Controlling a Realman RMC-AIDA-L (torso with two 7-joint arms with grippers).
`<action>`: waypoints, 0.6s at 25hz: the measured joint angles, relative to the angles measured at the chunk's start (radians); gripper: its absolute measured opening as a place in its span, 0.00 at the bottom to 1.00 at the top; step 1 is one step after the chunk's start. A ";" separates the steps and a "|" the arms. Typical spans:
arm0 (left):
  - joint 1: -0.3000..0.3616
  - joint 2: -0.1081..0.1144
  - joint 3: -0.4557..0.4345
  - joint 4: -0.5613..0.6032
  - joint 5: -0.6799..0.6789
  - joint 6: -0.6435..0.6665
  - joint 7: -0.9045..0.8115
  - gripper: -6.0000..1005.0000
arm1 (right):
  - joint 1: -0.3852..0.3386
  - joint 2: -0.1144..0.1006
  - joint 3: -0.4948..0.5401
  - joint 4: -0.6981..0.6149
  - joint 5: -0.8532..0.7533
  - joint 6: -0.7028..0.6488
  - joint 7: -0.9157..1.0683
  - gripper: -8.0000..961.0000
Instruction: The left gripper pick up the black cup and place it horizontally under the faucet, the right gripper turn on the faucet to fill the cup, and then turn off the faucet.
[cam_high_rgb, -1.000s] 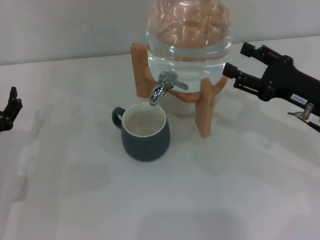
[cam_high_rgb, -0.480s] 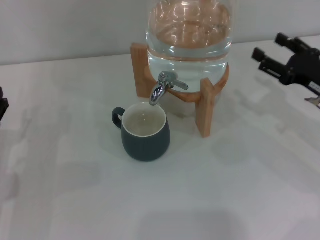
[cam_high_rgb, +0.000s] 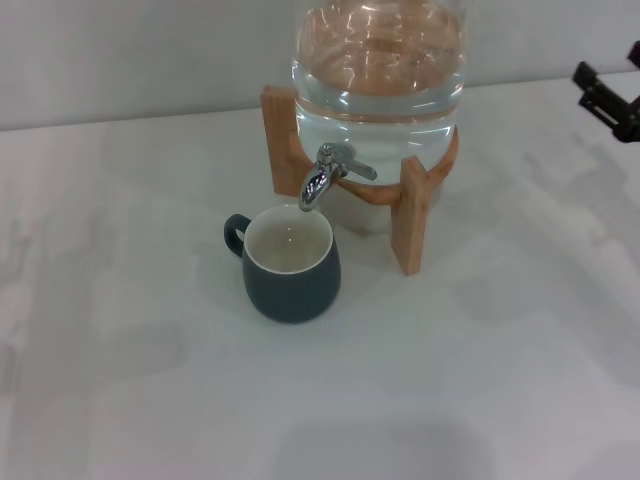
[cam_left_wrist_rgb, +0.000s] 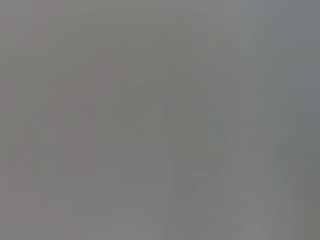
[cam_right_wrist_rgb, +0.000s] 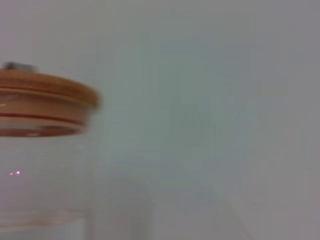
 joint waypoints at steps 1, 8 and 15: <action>0.000 0.000 -0.003 -0.002 0.000 0.001 0.005 0.88 | 0.008 0.000 0.013 0.023 0.023 0.001 -0.019 0.86; -0.001 0.000 -0.005 -0.013 -0.022 0.005 0.019 0.88 | 0.044 0.002 0.102 0.107 0.117 0.003 -0.067 0.86; 0.002 0.000 -0.005 -0.037 -0.055 0.006 0.019 0.88 | 0.065 0.002 0.246 0.154 0.122 0.004 -0.068 0.86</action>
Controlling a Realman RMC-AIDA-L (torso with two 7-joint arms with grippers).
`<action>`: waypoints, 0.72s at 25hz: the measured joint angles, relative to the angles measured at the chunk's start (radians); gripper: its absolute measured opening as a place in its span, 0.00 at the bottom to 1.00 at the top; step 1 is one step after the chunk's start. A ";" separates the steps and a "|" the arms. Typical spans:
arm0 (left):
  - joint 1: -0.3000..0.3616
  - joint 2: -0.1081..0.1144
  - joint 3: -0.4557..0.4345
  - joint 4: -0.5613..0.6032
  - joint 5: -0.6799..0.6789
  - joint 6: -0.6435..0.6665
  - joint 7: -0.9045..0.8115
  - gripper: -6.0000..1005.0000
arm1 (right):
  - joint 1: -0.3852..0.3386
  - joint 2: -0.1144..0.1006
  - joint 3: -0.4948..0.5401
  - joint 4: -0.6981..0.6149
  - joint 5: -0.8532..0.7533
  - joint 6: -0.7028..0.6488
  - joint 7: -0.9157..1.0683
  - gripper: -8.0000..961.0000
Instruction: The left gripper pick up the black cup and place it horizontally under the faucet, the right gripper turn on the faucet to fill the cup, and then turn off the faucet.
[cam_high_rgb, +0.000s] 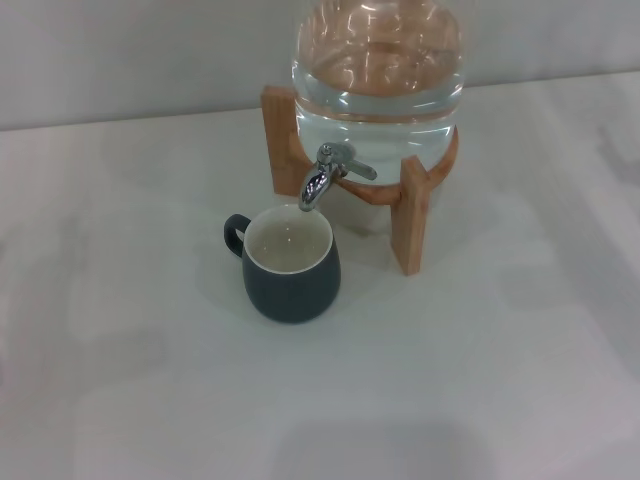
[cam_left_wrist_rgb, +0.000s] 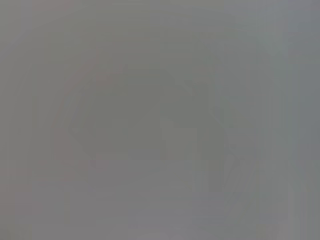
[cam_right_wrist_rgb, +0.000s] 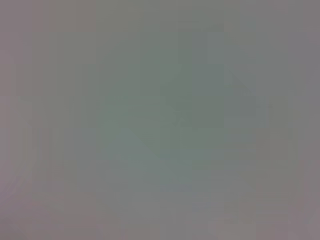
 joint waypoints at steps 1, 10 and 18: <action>0.002 0.000 0.000 -0.001 -0.004 0.000 0.000 0.88 | 0.001 0.000 0.011 0.005 0.000 0.000 0.000 0.86; 0.017 -0.001 0.000 -0.019 -0.022 -0.002 0.000 0.88 | -0.005 0.000 0.020 0.024 0.000 0.014 -0.001 0.86; 0.034 0.000 0.000 -0.019 -0.023 -0.035 -0.023 0.88 | -0.006 0.000 0.021 0.069 0.000 0.029 -0.001 0.86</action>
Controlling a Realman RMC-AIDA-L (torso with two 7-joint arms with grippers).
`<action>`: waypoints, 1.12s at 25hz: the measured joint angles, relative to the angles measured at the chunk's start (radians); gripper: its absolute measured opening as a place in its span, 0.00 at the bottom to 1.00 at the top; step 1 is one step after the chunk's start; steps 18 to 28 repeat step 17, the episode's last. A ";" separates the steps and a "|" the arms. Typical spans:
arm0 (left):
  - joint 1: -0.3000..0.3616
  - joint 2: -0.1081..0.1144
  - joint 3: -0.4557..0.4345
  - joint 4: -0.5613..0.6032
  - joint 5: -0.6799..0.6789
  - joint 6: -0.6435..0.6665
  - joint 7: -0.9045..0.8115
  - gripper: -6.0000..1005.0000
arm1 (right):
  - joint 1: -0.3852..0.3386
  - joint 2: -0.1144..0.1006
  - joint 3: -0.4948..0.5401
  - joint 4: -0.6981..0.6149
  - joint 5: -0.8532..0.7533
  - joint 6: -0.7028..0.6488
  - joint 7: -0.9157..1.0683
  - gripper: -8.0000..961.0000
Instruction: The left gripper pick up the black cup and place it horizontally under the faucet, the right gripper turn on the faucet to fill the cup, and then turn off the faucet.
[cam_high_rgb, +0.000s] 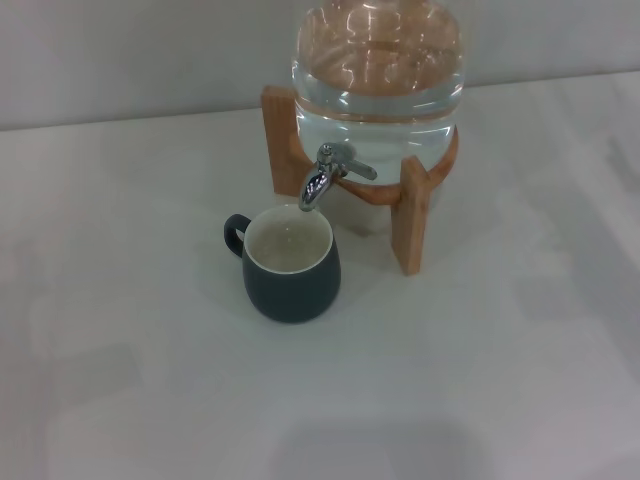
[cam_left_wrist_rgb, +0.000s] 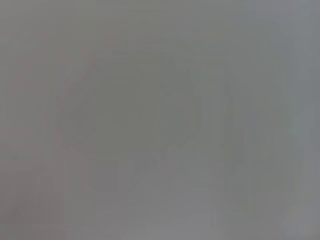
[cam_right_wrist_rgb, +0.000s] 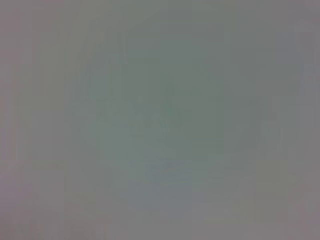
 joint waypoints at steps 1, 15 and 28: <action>0.001 0.000 0.000 -0.001 0.000 -0.006 -0.002 0.88 | 0.000 0.000 0.000 0.010 0.000 0.006 0.000 0.86; -0.002 0.001 0.000 -0.006 0.000 -0.036 0.003 0.88 | -0.011 0.000 -0.004 0.082 -0.007 0.114 0.005 0.86; -0.003 0.001 0.000 -0.006 0.000 -0.041 0.003 0.88 | -0.011 0.000 -0.006 0.088 -0.007 0.127 0.007 0.86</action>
